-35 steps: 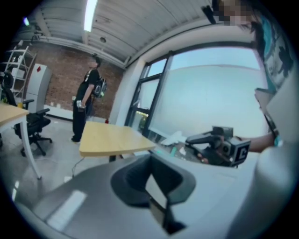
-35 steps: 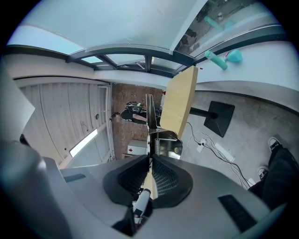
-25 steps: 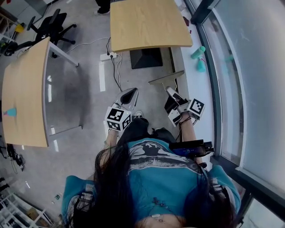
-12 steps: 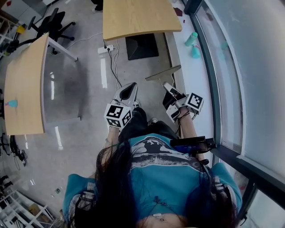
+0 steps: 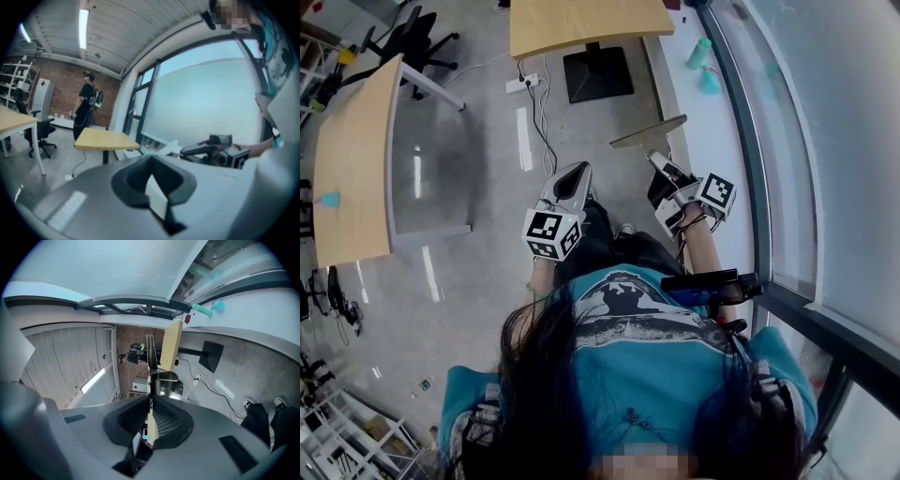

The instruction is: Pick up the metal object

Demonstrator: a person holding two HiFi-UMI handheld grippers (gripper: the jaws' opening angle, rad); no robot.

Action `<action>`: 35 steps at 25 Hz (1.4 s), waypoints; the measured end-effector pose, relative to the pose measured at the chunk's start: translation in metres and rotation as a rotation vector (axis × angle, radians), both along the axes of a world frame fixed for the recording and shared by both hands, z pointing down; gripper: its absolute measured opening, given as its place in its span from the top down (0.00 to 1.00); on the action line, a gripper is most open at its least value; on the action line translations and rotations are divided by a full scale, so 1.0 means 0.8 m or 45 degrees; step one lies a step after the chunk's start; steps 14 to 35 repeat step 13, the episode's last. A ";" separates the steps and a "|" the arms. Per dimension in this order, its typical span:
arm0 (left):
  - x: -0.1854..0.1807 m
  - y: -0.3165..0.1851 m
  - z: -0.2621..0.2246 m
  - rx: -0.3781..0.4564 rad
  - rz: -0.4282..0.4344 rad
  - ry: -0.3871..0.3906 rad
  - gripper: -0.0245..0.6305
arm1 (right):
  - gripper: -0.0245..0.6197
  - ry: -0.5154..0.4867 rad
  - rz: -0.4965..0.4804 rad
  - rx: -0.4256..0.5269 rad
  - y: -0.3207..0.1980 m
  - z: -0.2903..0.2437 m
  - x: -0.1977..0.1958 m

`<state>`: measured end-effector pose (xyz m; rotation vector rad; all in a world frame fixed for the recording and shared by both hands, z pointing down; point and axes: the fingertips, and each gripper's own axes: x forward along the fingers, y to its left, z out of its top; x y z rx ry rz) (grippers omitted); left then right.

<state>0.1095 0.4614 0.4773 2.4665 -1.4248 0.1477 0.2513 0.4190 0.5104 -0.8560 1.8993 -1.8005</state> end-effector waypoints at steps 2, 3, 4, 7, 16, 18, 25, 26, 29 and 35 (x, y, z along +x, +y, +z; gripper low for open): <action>0.002 0.005 -0.002 0.010 -0.005 -0.003 0.96 | 0.90 -0.019 0.001 0.009 0.003 -0.003 0.002; 0.003 0.007 -0.003 0.014 -0.007 -0.006 0.96 | 0.90 -0.010 -0.002 0.017 0.005 -0.004 0.003; 0.004 0.009 -0.004 0.017 -0.007 -0.009 0.96 | 0.90 -0.004 -0.006 0.025 0.007 -0.005 0.004; 0.007 0.013 -0.004 0.021 -0.005 -0.018 0.96 | 0.90 -0.026 -0.015 0.033 0.011 -0.006 0.002; 0.008 0.023 -0.007 0.031 -0.007 -0.016 0.96 | 0.90 -0.014 -0.028 0.020 0.022 -0.006 0.000; 0.008 0.023 -0.007 0.031 -0.007 -0.016 0.96 | 0.90 -0.014 -0.028 0.020 0.022 -0.006 0.000; 0.008 0.023 -0.007 0.031 -0.007 -0.016 0.96 | 0.90 -0.014 -0.028 0.020 0.022 -0.006 0.000; 0.008 0.023 -0.007 0.031 -0.007 -0.016 0.96 | 0.90 -0.014 -0.028 0.020 0.022 -0.006 0.000; 0.008 0.023 -0.007 0.031 -0.007 -0.016 0.96 | 0.90 -0.014 -0.028 0.020 0.022 -0.006 0.000; 0.008 0.023 -0.007 0.031 -0.007 -0.016 0.96 | 0.90 -0.014 -0.028 0.020 0.022 -0.006 0.000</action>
